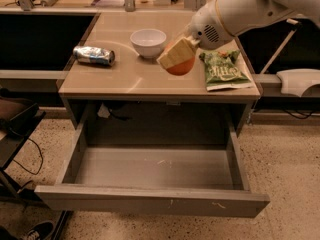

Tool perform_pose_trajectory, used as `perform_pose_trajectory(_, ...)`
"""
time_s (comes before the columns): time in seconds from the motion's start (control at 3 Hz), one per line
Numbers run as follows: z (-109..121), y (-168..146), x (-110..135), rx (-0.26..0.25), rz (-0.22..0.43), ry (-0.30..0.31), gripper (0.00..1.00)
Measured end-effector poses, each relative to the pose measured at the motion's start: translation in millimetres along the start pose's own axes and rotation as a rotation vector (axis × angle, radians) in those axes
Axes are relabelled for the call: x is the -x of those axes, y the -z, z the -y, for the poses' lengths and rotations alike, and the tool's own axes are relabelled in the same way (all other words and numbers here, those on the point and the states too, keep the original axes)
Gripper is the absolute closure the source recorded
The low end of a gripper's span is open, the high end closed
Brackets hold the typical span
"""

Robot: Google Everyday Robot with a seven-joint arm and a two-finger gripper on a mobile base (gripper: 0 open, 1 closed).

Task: Place orange into top drawer

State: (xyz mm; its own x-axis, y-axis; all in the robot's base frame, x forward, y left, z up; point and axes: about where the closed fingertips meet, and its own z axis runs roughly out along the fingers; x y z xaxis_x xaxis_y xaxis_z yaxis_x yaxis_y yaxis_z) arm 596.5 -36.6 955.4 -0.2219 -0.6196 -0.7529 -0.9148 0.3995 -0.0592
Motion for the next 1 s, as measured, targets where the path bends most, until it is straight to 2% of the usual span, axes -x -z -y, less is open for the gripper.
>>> perform_pose_trajectory(0.33, -69, 40, 43, -0.116, 0.09, -0.097, 1.0)
perform_pose_trajectory(0.67, -106, 48, 58, -0.188, 0.105, -0.078, 1.0)
perform_pose_trajectory(1.0, -108, 16, 44, -0.187, 0.082, -0.073, 1.0)
